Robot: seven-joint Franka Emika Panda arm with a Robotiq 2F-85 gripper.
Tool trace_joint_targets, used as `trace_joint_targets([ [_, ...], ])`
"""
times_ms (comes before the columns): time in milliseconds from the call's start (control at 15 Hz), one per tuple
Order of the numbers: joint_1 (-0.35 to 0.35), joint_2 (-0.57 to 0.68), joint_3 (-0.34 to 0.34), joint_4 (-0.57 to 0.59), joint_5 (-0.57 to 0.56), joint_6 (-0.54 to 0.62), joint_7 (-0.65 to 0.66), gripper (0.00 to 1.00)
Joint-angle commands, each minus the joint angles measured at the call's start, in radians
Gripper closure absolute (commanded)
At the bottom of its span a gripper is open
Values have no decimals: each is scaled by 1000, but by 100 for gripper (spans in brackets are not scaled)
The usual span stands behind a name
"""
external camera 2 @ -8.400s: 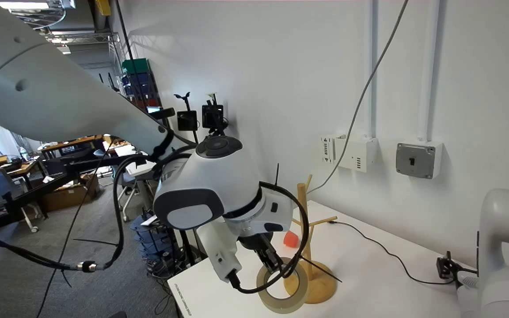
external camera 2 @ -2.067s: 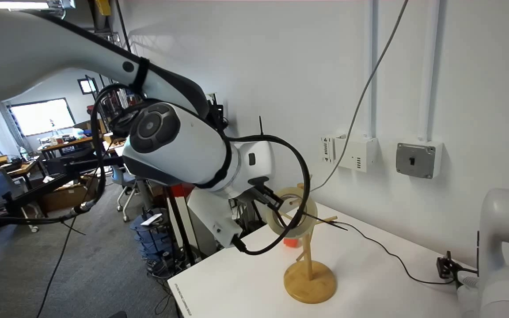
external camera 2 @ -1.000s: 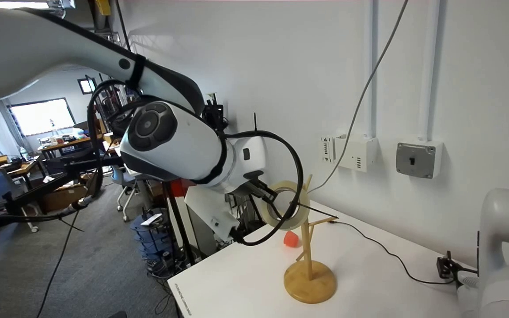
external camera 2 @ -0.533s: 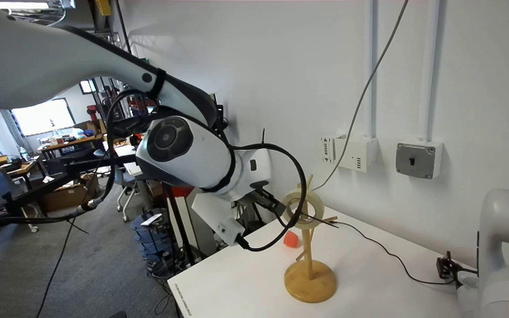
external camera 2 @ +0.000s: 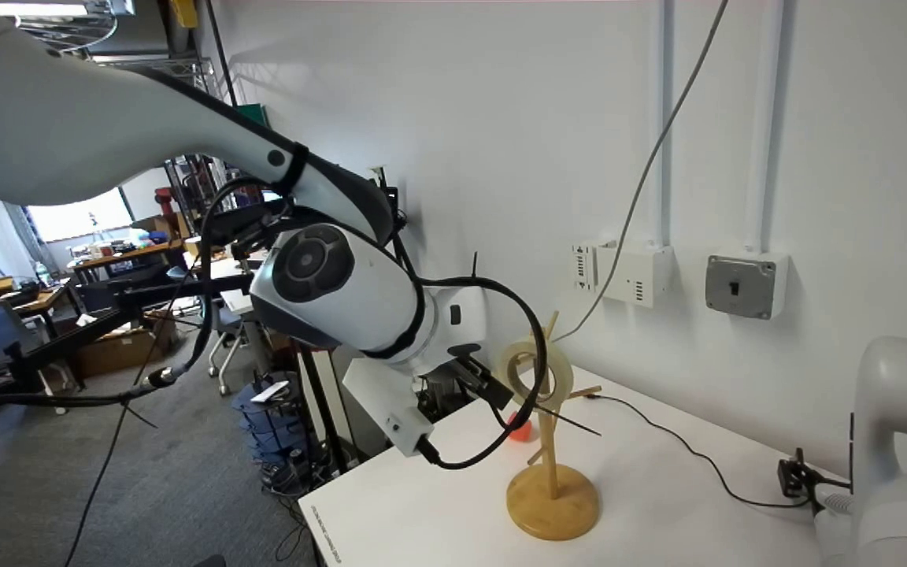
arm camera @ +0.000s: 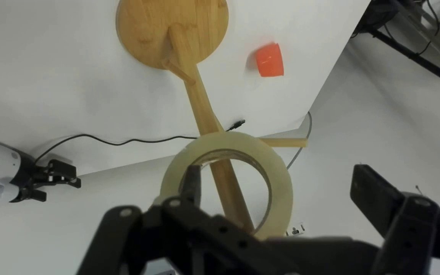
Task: Hang the tape on the wooden object
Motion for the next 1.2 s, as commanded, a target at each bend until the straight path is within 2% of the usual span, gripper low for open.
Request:
trace_joint_targets([
  [0, -6, -46, 1, -79, -123, 31, 126, 0],
  [333, -17, -122, 1, -180, -266, 56, 254, 0],
  [800, -48, -221, 14, -259, -385, 78, 340, 0],
  [867, -26, -161, 0, -218, -336, 71, 302, 0],
  [1133, -30, -185, 1, -234, -350, 71, 310, 0],
])
